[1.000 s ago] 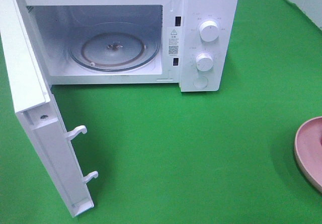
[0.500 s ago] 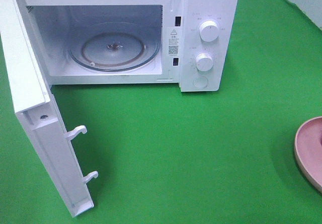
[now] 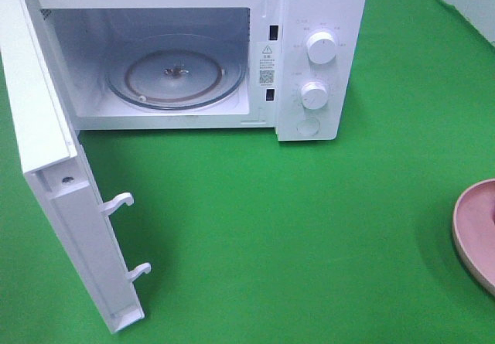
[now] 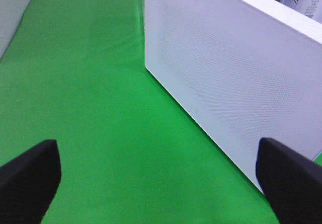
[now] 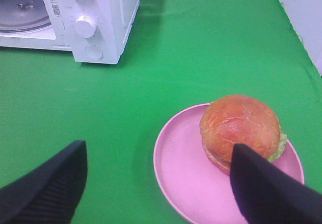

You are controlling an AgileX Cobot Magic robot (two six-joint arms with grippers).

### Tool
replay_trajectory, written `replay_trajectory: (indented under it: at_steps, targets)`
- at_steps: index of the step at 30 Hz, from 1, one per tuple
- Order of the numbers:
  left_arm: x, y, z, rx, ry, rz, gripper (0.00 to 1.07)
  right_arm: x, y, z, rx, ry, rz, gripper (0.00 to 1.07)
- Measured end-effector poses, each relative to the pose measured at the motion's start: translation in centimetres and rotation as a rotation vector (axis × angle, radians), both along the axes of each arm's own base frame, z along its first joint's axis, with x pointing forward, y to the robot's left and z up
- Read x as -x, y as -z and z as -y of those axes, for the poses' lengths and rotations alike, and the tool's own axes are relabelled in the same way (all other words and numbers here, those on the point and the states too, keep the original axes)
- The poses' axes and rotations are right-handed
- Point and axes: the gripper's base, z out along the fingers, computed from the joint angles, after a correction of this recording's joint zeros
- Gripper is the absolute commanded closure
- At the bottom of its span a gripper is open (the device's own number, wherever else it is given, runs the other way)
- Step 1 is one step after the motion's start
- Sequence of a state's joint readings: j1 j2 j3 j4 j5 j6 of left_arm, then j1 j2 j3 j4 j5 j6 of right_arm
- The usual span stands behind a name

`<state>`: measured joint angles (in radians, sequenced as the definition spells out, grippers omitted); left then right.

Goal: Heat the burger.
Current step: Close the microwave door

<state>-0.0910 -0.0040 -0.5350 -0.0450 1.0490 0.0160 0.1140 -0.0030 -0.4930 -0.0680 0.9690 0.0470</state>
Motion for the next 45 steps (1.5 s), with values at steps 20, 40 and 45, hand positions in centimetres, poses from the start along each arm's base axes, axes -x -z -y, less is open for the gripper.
replay_trajectory:
  at_steps: [20,40,45]
  targets:
    - [0.0,0.0,0.0,0.000,0.000,0.000,0.09,0.0,0.0,0.0,0.000,0.000,0.000,0.31]
    - [-0.1,-0.6,0.2,0.024,0.012,0.026,0.09,0.0,0.0,0.0,0.000,0.000,0.000,0.31]
    - [-1.8,-2.2,0.3,0.043,0.002,0.049,0.23,0.0,0.0,0.0,0.000,0.000,0.000,0.31]
